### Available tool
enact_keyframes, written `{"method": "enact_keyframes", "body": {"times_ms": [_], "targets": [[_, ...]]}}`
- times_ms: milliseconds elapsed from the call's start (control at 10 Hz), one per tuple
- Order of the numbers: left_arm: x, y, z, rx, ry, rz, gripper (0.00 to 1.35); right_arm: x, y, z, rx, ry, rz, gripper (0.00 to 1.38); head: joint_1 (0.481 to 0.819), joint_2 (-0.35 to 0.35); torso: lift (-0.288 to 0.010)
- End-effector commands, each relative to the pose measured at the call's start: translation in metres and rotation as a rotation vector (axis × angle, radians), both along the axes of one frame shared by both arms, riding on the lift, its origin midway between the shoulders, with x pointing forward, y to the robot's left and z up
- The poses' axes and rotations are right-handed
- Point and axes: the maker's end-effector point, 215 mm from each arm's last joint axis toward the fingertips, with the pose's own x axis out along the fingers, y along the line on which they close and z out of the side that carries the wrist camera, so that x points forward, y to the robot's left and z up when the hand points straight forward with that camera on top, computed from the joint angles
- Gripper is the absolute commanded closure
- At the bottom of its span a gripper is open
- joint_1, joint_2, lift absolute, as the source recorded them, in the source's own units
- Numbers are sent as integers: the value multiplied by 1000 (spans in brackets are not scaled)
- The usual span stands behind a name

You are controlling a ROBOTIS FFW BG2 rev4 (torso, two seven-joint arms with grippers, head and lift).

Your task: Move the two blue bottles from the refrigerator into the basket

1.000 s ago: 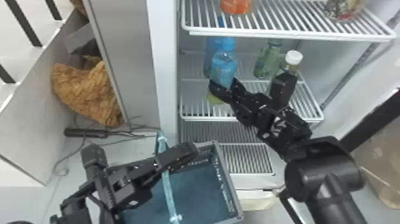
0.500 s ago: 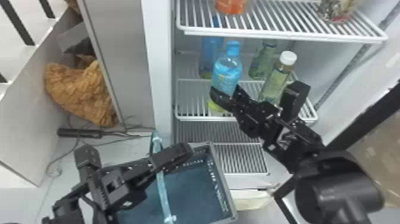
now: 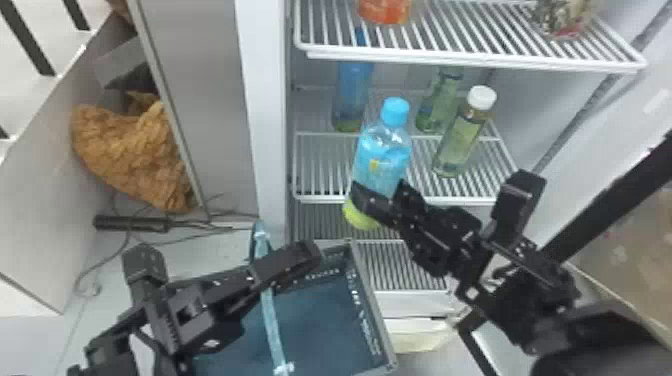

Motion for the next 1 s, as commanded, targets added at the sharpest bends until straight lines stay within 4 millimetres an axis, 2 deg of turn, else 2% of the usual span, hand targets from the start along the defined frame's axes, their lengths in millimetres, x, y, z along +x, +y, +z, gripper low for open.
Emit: {"method": "enact_keyframes", "body": {"times_ms": [0, 200, 400, 900], "targets": [[0, 0, 0, 0, 1, 1, 1197, -24, 3, 3, 21, 34, 13, 1276, 695, -122, -220], [0, -1, 0, 0, 1, -1, 1197, -47, 5, 14, 31, 49, 29, 1276, 695, -121, -220], [0, 0, 0, -1, 1, 4, 1197, -77, 10, 14, 55, 122, 62, 1276, 695, -124, -220], [0, -1, 0, -3, 1, 2, 1197, -116, 27, -38, 164, 349, 136, 1276, 695, -103, -220]]}}
